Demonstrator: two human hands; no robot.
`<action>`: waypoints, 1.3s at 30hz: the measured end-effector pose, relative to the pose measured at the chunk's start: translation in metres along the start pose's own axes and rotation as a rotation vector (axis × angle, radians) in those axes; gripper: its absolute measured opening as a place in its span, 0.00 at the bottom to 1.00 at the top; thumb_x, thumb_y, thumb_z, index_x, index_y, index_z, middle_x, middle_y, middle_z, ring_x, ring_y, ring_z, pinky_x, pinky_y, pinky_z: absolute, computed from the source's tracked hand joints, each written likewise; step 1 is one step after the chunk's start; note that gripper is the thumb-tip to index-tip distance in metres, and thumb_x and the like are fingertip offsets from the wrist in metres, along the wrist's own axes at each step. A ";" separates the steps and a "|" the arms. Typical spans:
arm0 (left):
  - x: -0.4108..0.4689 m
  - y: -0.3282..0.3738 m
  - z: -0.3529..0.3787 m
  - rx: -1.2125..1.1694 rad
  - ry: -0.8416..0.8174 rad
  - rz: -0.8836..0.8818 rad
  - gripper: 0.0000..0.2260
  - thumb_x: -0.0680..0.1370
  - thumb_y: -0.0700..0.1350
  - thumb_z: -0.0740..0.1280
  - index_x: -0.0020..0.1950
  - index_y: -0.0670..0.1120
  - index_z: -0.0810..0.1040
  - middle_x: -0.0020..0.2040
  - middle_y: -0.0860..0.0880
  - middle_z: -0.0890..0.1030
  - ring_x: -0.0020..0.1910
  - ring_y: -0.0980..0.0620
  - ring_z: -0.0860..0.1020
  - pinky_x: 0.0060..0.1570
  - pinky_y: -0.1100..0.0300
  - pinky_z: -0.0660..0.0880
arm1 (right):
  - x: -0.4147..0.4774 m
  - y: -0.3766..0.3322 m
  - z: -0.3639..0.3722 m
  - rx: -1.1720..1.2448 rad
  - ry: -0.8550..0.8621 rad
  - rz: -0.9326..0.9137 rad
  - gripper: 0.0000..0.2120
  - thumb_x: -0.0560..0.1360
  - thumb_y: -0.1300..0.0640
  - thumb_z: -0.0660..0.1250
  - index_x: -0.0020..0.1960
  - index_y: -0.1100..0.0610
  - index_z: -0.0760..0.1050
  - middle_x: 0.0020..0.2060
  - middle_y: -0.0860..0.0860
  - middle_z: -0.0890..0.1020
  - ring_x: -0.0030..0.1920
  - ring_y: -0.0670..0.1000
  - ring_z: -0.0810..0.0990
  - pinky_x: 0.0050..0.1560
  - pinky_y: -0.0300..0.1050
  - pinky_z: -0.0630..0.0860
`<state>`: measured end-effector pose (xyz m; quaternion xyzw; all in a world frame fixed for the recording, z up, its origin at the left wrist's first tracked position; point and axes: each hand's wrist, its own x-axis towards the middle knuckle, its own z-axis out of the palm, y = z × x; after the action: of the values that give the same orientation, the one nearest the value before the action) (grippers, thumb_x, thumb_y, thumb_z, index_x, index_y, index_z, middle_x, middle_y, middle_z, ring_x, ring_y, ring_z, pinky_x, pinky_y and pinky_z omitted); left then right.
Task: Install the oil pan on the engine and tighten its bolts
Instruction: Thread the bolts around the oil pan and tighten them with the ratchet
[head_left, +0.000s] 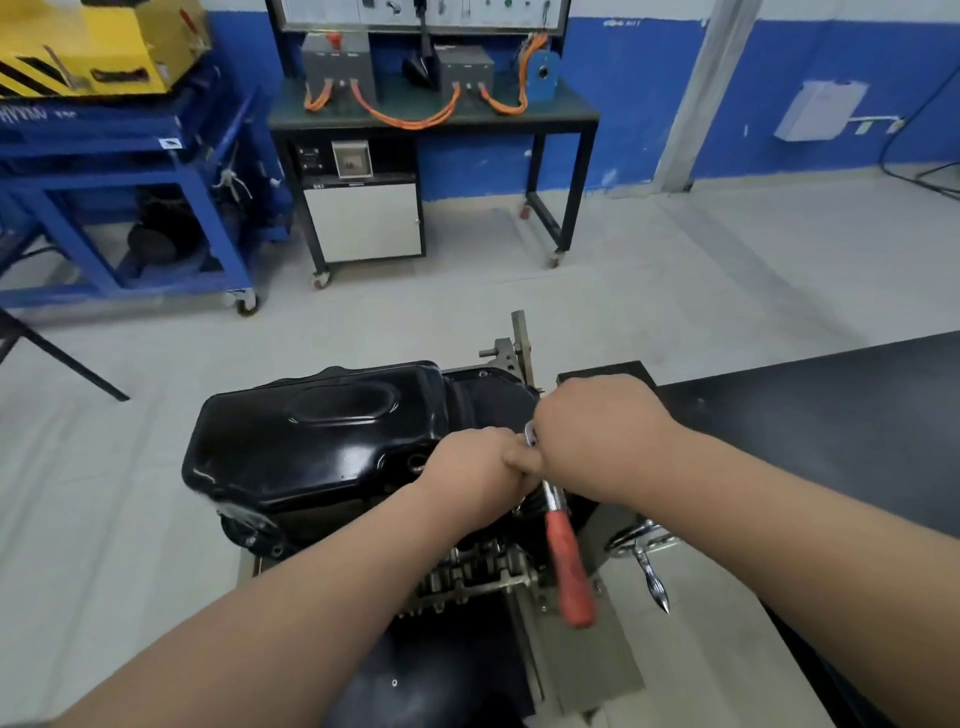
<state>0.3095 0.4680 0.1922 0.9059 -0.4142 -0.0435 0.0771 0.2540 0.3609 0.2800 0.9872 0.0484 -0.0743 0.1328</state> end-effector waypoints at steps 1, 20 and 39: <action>0.000 0.000 0.000 0.007 0.007 0.010 0.09 0.77 0.50 0.55 0.41 0.49 0.70 0.43 0.48 0.80 0.41 0.45 0.78 0.36 0.57 0.71 | 0.000 0.002 0.001 0.008 0.011 -0.036 0.17 0.77 0.42 0.56 0.36 0.52 0.69 0.33 0.48 0.72 0.35 0.53 0.74 0.30 0.42 0.64; -0.013 0.005 0.011 0.058 0.057 -0.018 0.14 0.77 0.57 0.57 0.48 0.47 0.74 0.43 0.49 0.79 0.41 0.46 0.78 0.33 0.58 0.63 | 0.006 0.035 0.004 -0.015 0.115 -0.547 0.09 0.76 0.51 0.61 0.55 0.52 0.71 0.49 0.49 0.72 0.48 0.52 0.74 0.49 0.47 0.68; -0.004 0.008 0.011 0.040 0.028 -0.118 0.11 0.76 0.51 0.56 0.36 0.49 0.68 0.37 0.49 0.78 0.37 0.45 0.77 0.31 0.58 0.66 | 0.005 0.022 0.010 0.002 0.094 -0.307 0.13 0.76 0.42 0.58 0.41 0.51 0.69 0.43 0.49 0.75 0.38 0.53 0.75 0.32 0.43 0.64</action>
<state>0.2992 0.4640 0.1825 0.9305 -0.3599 -0.0267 0.0621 0.2599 0.3375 0.2755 0.9707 0.2048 -0.0476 0.1163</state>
